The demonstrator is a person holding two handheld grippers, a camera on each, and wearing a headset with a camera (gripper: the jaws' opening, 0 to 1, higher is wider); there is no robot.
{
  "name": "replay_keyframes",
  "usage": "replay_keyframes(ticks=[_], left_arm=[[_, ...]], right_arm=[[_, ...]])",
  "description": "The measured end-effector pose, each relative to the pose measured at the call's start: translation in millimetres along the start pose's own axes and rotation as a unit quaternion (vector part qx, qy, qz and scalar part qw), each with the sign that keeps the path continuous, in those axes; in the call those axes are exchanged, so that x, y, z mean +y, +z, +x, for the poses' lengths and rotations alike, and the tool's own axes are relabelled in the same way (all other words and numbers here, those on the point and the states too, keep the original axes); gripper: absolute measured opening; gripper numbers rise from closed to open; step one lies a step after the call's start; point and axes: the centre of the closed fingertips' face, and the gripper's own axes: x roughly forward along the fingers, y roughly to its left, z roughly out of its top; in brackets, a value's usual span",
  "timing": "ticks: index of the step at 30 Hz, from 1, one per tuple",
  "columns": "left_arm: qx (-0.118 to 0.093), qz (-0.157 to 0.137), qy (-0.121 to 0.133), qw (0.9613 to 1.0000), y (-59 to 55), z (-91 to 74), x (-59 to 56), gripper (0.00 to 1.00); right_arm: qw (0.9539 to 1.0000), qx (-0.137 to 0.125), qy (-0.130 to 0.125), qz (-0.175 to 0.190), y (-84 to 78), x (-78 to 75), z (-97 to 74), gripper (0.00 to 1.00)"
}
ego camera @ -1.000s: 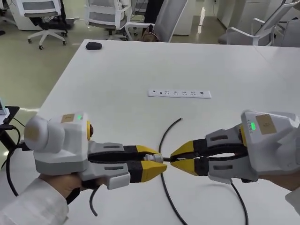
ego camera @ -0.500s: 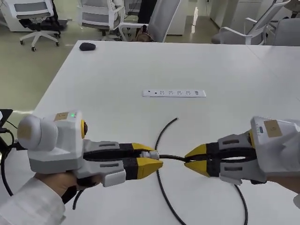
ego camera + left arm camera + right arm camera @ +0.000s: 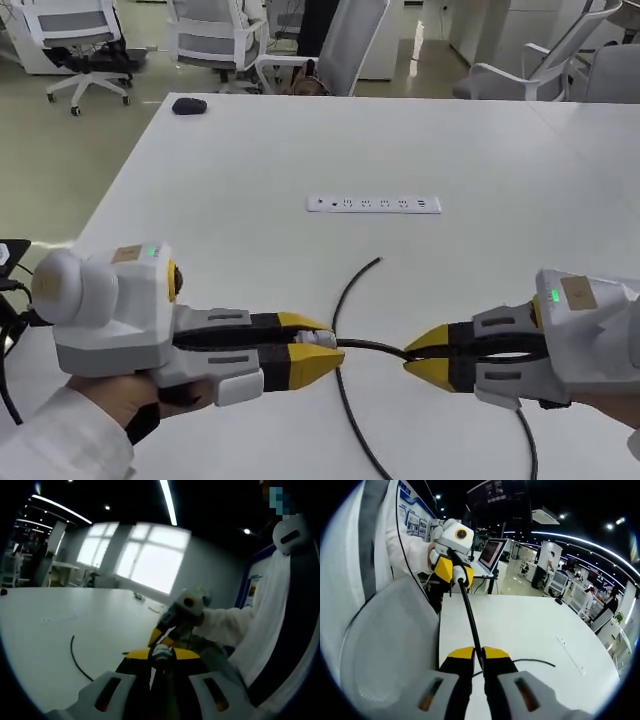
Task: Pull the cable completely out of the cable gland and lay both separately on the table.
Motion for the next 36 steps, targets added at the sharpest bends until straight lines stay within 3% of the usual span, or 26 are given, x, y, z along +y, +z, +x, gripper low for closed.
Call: replay_keyframes(ticks=[14, 18, 26, 31, 36], left_arm=[[0.019, 0.022, -0.02, 0.9994, -4.2, 10.6, -8.9, 0.17], [0.018, 0.023, -0.018, 0.9994, -2.9, 12.4, -7.5, 0.17], [0.016, 0.02, -0.021, 0.9995, -1.8, 17.5, -6.1, 0.17], [0.012, 0.018, -0.027, 0.9994, 1.4, 19.5, -7.4, 0.17], [0.019, 0.02, -0.031, 0.9991, -0.3, 18.4, -8.0, 0.17]], right_arm=[[0.9998, 0.021, 0.004, 0.004, -2.5, -5.3, -3.1, 0.06], [1.0, 0.0, 0.002, 0.006, 17.2, -5.1, -7.4, 0.12], [0.9976, -0.032, 0.02, -0.058, 62.8, 12.7, -4.7, 0.18], [0.9957, -0.028, 0.037, -0.08, 68.3, 22.4, 5.1, 0.11], [0.9956, -0.031, 0.031, -0.083, 68.3, 20.3, 8.4, 0.06]])
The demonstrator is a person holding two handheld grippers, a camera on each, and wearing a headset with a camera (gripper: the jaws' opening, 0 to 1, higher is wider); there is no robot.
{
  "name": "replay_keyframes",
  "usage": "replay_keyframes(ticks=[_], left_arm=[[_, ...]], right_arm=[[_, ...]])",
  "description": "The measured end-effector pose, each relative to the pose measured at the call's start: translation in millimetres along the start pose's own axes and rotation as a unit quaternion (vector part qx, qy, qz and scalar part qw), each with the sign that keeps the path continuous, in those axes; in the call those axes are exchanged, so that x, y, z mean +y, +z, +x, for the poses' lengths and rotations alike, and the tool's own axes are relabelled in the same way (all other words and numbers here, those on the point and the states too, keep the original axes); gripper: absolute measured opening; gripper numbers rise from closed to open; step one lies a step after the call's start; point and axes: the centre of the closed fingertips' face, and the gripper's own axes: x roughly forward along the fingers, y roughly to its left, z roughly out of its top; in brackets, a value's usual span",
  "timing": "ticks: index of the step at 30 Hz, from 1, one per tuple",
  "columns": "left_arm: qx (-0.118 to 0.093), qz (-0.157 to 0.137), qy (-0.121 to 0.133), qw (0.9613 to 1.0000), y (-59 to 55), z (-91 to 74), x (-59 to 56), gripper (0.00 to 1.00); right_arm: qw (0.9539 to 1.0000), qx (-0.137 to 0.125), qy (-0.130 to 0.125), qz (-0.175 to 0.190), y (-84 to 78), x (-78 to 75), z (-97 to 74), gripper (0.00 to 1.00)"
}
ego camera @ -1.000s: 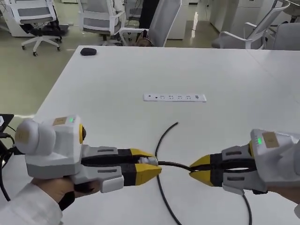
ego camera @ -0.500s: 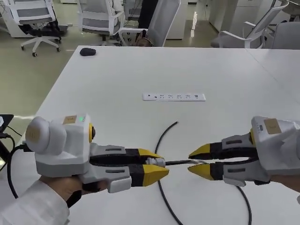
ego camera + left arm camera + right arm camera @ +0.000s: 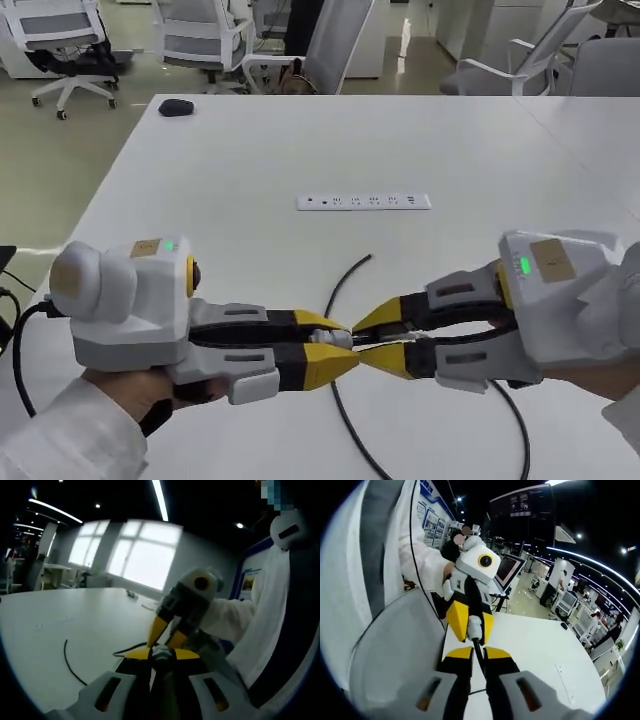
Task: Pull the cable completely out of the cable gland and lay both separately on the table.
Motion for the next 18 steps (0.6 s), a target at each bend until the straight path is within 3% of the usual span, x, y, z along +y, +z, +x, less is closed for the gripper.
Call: replay_keyframes(ticks=[18], left_arm=[[-0.003, 0.002, 0.017, 0.9999, -2.6, -6.2, 1.6, 0.17]], right_arm=[[0.9999, -0.01, 0.011, 0.009, -1.5, 0.5, 6.1, 0.05]])
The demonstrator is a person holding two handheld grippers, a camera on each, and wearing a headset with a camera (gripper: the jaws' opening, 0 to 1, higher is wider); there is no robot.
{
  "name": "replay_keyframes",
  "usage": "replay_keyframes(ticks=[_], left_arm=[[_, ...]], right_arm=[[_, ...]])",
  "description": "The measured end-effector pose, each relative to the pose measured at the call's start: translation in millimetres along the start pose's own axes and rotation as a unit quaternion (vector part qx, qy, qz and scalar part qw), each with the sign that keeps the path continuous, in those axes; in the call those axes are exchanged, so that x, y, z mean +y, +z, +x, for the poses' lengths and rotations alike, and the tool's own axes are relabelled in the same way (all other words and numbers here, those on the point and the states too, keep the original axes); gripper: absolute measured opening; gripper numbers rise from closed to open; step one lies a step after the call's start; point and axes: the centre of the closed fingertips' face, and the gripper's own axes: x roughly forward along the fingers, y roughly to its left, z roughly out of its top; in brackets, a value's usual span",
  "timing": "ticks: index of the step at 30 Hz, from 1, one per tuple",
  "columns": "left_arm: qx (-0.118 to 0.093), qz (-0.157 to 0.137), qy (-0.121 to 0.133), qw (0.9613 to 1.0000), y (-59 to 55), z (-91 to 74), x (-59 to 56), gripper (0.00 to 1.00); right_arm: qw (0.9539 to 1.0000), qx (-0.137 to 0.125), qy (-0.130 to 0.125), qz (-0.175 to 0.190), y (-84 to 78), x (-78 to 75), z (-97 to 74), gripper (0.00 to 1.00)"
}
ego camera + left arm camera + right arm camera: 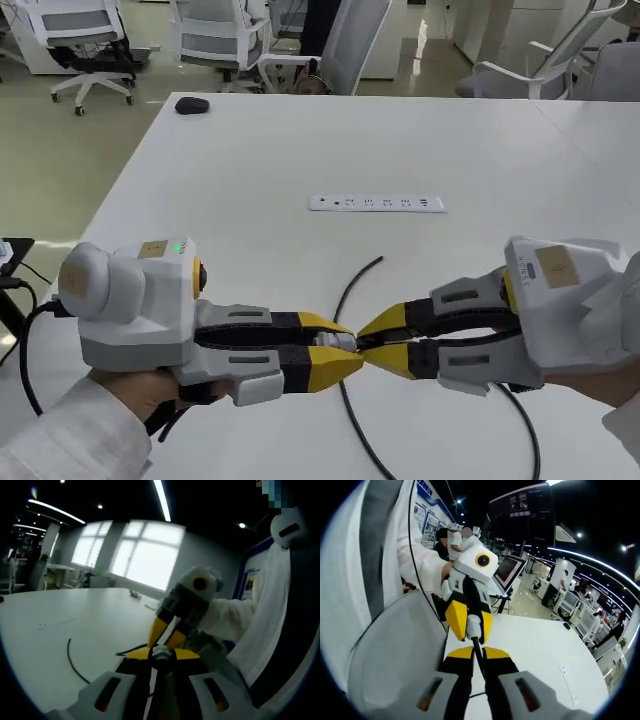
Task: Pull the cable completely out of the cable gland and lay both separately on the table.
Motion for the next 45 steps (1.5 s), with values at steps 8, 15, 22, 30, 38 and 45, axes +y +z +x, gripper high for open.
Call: replay_keyframes(ticks=[8, 15, 22, 30, 38, 45], left_arm=[[-0.004, -0.002, 0.009, 0.9999, 1.3, -4.2, 2.2, 0.17], [-0.005, -0.003, 0.016, 0.9999, 0.9, -8.8, 4.0, 0.17], [-0.001, -0.005, 0.023, 0.9997, -1.2, -14.9, 5.5, 0.17], [0.002, -0.004, 0.03, 0.9995, -1.7, -19.8, 5.7, 0.17], [0.006, -0.003, 0.031, 0.9995, -2.4, -16.9, 4.8, 0.17], [0.006, -0.004, 0.025, 0.9997, -1.2, -13.3, 2.9, 0.17]], right_arm=[[1.0, 0.006, -0.003, 0.007, -10.6, -3.3, -3.5, 0.04], [0.9995, 0.011, -0.011, 0.026, -26.3, -5.7, -10.5, 0.04], [0.9985, 0.026, -0.019, 0.045, -45.5, -7.2, -16.3, 0.05], [0.9969, 0.027, -0.03, 0.067, -57.9, -8.6, -21.7, 0.05], [0.9966, 0.03, -0.034, 0.069, -61.5, -7.9, -24.1, 0.05], [0.9961, 0.036, -0.037, 0.071, -62.3, -7.1, -27.2, 0.06]])
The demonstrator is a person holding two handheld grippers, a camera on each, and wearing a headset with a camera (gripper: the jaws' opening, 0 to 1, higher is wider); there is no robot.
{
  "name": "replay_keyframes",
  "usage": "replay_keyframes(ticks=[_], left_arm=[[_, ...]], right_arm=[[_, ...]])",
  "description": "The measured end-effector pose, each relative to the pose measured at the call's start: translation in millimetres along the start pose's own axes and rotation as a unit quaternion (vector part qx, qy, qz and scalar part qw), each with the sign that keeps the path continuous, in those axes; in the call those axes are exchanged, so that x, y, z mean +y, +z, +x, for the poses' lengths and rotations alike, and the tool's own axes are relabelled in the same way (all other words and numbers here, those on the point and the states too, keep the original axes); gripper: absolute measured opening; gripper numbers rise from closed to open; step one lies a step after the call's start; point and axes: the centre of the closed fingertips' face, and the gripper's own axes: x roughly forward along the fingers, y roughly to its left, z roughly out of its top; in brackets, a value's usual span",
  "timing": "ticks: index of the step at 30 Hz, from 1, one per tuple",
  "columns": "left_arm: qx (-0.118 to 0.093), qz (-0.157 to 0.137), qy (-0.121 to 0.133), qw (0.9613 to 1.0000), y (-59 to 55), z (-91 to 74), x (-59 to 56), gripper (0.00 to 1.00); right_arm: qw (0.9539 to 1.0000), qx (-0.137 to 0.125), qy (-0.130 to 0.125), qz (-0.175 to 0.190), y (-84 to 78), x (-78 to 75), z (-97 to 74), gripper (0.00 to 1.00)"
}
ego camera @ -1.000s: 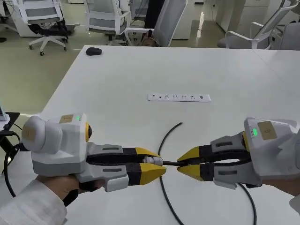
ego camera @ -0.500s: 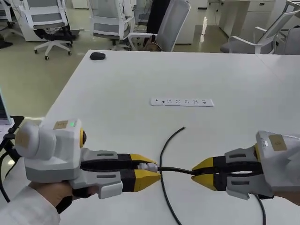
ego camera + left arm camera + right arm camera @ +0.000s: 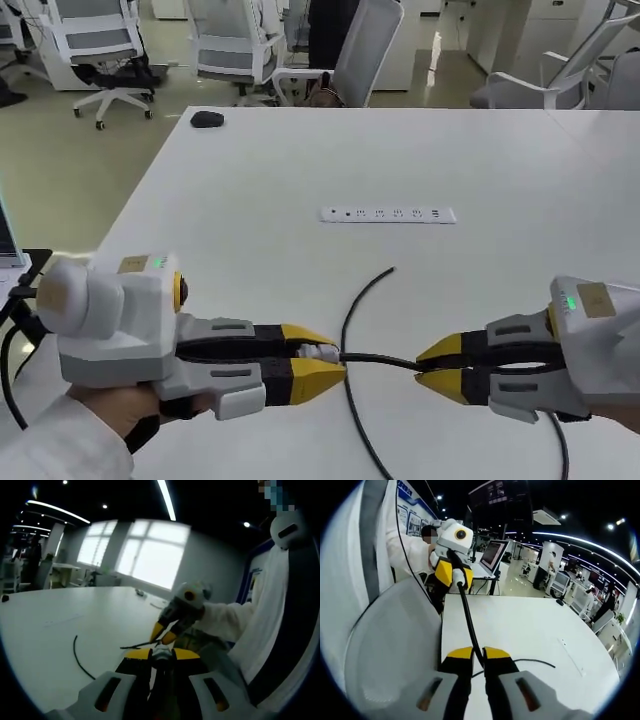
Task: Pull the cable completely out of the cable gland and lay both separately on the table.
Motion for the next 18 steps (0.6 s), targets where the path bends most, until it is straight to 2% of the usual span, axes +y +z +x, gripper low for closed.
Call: replay_keyframes(ticks=[2, 4, 5, 8, 11, 13, 18], left_arm=[[0.001, 0.0, -0.003, 1.0, 0.2, 1.6, -1.2, 0.17], [0.001, 0.0, -0.003, 1.0, 0.3, 3.8, -1.4, 0.17], [0.001, 0.0, -0.003, 1.0, 0.1, 6.5, -0.5, 0.17], [0.001, 0.0, -0.007, 1.0, -0.3, 11.4, -1.3, 0.17], [-0.004, -0.001, -0.014, 0.9999, 1.8, 17.8, -3.0, 0.17], [-0.005, -0.001, -0.017, 0.9998, 3.4, 20.4, -2.6, 0.17], [-0.003, -0.003, -0.024, 0.9997, 2.8, 22.2, -2.7, 0.17]], right_arm=[[1.0, 0.001, -0.005, 0.003, 0.1, -1.5, -0.9, 0.07], [0.9999, -0.009, -0.014, 0.005, 5.5, -3.2, -1.3, 0.14], [0.9995, -0.025, -0.016, -0.004, 15.4, -1.2, -0.6, 0.21], [0.9994, -0.031, -0.007, -0.017, 27.9, 5.4, 4.3, 0.29], [0.9978, -0.021, 0.016, -0.061, 38.3, 15.7, 15.6, 0.27], [0.9964, -0.014, 0.018, -0.082, 40.9, 16.5, 21.6, 0.25], [0.9968, -0.013, 0.013, -0.078, 41.2, 9.3, 23.5, 0.09]])
